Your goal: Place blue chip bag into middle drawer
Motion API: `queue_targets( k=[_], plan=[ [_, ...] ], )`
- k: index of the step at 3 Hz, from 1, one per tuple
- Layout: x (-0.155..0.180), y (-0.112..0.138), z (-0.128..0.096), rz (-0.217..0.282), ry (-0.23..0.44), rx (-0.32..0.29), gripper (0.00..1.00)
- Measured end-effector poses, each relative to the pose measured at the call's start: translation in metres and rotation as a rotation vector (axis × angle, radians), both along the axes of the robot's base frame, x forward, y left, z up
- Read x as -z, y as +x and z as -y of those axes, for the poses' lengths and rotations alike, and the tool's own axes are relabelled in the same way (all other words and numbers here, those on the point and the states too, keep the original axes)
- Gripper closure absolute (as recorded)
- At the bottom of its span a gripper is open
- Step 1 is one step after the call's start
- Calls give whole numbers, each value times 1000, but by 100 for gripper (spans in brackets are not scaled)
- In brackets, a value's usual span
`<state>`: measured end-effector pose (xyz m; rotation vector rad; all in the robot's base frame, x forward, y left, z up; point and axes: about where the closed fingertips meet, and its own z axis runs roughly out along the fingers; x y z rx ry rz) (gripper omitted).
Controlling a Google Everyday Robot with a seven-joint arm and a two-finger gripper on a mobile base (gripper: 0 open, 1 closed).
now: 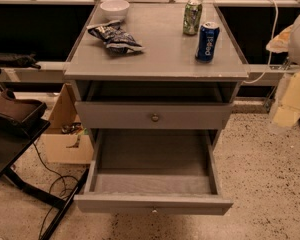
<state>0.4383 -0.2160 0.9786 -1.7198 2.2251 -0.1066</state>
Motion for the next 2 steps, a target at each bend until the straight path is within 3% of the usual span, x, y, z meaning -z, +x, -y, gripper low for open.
queue_targets(
  k=[1, 2],
  plan=[
    [0, 2, -1, 6, 10, -1, 0],
    [4, 31, -17, 75, 134, -15, 0]
  ],
)
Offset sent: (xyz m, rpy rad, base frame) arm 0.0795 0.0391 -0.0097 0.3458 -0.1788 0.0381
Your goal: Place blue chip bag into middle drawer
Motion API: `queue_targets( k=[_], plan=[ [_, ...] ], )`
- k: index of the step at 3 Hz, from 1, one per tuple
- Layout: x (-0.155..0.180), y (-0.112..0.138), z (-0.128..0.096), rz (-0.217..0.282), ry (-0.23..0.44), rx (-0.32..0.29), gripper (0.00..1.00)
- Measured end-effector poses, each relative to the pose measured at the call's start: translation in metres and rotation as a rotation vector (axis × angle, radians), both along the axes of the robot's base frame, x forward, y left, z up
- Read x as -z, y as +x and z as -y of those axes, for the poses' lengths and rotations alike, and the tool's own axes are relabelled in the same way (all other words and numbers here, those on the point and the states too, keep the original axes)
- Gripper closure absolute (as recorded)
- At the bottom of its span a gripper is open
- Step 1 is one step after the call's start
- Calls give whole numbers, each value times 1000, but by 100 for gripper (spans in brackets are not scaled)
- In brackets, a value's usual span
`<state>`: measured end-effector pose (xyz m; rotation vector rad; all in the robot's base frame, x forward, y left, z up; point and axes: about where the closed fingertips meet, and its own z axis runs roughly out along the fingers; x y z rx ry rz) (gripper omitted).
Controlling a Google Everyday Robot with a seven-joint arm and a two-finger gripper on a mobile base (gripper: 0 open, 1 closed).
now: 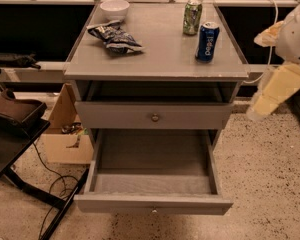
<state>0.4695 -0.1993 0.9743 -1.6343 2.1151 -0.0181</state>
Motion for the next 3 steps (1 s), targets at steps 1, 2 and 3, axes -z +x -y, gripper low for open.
queue_targets(
  k=[1, 2, 3],
  plan=[
    [-8, 63, -34, 83, 196, 3, 0],
    [-22, 125, -55, 108, 295, 50, 0],
    [-26, 189, -98, 96, 349, 107, 0]
  ],
)
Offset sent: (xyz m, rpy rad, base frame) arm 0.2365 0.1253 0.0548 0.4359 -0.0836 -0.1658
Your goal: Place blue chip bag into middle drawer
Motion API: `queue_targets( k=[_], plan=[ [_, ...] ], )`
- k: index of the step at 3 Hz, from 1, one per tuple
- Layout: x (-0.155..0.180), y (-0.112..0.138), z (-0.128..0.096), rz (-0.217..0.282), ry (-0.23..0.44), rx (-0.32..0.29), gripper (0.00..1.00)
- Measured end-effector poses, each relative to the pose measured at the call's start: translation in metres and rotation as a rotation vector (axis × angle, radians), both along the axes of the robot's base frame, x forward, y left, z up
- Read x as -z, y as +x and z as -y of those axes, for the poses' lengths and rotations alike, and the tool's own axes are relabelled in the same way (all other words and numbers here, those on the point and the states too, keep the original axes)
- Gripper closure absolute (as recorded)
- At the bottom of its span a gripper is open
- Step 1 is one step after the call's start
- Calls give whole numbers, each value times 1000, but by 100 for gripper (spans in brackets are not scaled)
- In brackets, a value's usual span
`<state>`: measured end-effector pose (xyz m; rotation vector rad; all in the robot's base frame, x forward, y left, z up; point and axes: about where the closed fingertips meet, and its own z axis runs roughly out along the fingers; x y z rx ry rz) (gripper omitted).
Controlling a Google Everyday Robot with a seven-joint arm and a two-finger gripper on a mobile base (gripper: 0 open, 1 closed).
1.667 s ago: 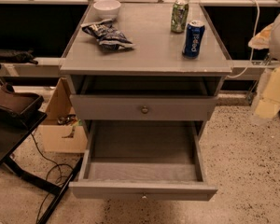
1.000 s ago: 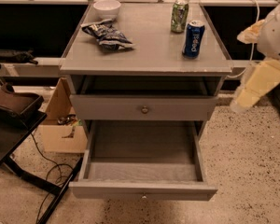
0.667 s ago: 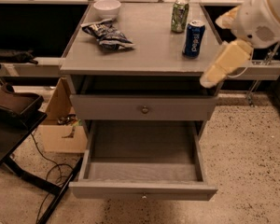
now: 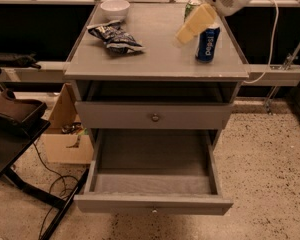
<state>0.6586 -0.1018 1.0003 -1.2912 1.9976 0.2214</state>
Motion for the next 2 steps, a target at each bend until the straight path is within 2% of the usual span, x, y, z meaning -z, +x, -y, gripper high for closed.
queue_targets(
  k=[2],
  plan=[
    [2, 23, -22, 5, 40, -8, 0]
  ],
)
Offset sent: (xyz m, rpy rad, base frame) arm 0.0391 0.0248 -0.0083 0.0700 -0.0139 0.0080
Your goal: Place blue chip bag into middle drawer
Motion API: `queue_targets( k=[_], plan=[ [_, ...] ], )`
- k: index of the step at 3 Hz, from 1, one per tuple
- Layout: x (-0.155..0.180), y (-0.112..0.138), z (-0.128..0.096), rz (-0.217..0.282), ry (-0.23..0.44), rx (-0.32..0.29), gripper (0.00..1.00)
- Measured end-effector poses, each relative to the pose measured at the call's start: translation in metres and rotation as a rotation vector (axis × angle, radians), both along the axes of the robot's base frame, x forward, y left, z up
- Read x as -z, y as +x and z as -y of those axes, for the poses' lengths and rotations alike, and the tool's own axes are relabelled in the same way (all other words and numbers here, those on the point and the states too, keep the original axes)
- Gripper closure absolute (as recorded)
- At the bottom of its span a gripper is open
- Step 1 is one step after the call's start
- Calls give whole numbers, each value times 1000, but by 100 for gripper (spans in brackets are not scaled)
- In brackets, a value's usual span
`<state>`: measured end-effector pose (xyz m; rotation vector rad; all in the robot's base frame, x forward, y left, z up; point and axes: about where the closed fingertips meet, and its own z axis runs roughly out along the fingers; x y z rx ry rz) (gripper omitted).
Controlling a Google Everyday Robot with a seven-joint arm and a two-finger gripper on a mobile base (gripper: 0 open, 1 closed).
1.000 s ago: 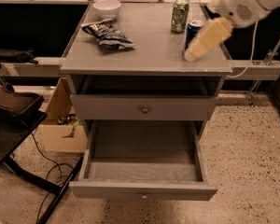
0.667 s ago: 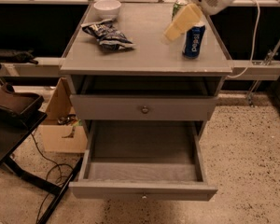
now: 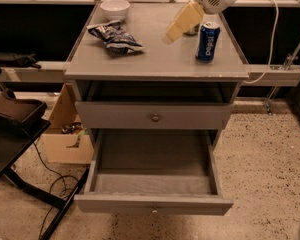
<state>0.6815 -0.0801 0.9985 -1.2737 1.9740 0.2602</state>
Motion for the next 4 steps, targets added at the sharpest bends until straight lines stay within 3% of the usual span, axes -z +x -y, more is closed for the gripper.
queue_targets(
  k=[1, 2, 4],
  plan=[
    [14, 40, -24, 28, 43, -24, 0],
    [56, 101, -62, 6, 71, -47, 0],
    [129, 169, -126, -53, 82, -4, 0]
  ],
)
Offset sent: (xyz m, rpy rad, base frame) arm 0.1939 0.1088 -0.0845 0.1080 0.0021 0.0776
